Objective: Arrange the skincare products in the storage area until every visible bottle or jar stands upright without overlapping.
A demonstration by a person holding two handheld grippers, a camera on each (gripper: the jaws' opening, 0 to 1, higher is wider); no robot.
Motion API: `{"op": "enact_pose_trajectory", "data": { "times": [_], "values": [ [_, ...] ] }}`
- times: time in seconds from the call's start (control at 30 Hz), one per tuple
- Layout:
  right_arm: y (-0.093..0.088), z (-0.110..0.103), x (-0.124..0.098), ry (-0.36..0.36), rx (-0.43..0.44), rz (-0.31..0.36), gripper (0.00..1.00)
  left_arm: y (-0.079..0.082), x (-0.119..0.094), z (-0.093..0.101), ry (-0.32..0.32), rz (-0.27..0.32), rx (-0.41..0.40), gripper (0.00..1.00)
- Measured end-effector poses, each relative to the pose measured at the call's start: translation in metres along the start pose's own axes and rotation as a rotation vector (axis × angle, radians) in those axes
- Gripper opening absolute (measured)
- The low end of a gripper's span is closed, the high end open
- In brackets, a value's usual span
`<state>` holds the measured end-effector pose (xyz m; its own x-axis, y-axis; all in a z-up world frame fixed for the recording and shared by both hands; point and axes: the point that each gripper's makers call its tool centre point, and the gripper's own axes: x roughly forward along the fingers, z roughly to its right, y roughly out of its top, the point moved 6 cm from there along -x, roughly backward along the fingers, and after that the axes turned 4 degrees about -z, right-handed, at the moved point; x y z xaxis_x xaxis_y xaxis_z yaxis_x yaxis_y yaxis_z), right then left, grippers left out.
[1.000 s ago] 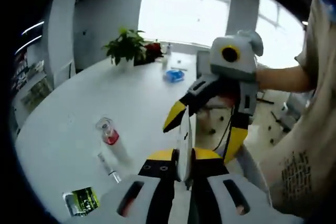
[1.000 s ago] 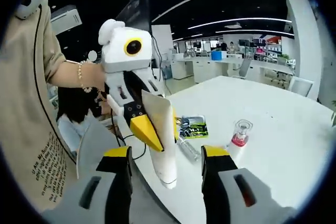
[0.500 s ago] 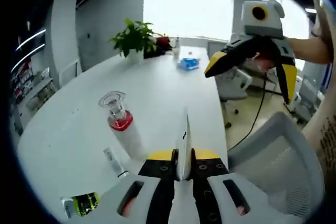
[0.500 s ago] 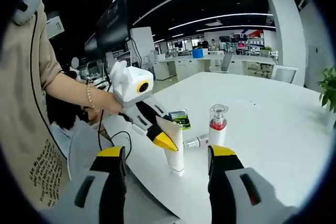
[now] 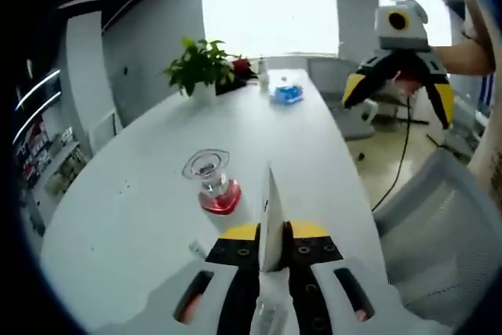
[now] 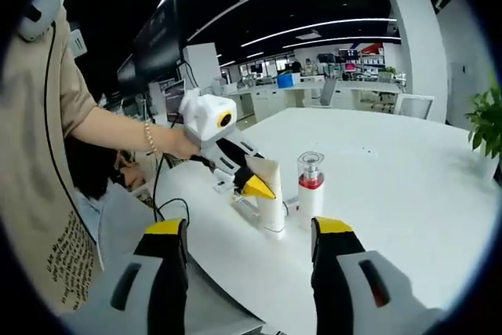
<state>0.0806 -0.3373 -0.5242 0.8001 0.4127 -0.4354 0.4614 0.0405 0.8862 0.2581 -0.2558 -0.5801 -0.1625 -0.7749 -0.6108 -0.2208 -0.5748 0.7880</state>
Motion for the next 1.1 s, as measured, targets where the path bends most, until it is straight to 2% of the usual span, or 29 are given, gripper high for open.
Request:
{"op": "enact_pose_trajectory", "data": {
  "times": [0.17,0.37,0.7,0.77,0.93,1.03,1.1],
  "values": [
    [0.0,0.002,-0.003,-0.011,-0.001,0.0,0.64,0.0,0.002,-0.016,-0.01,0.01,0.053,0.08],
    [-0.001,0.001,-0.005,-0.024,0.006,-0.003,0.64,0.001,0.005,-0.034,0.0,0.011,0.068,0.09],
    [-0.004,0.001,-0.006,-0.034,0.021,-0.003,0.64,0.003,0.007,-0.045,-0.015,0.012,0.096,0.1],
    [-0.004,0.001,-0.006,-0.033,0.024,-0.002,0.64,0.003,0.006,-0.044,-0.01,0.017,0.089,0.1],
    [-0.002,0.0,-0.003,-0.026,0.025,0.001,0.64,0.001,0.002,-0.041,0.038,0.047,-0.013,0.14],
    [0.001,-0.002,0.0,-0.011,0.024,0.008,0.64,0.006,-0.009,-0.035,0.054,0.129,-0.112,0.22],
    [0.003,-0.004,0.004,-0.003,0.02,0.009,0.64,0.006,-0.016,-0.03,0.075,0.12,-0.091,0.25]
  ]
}}
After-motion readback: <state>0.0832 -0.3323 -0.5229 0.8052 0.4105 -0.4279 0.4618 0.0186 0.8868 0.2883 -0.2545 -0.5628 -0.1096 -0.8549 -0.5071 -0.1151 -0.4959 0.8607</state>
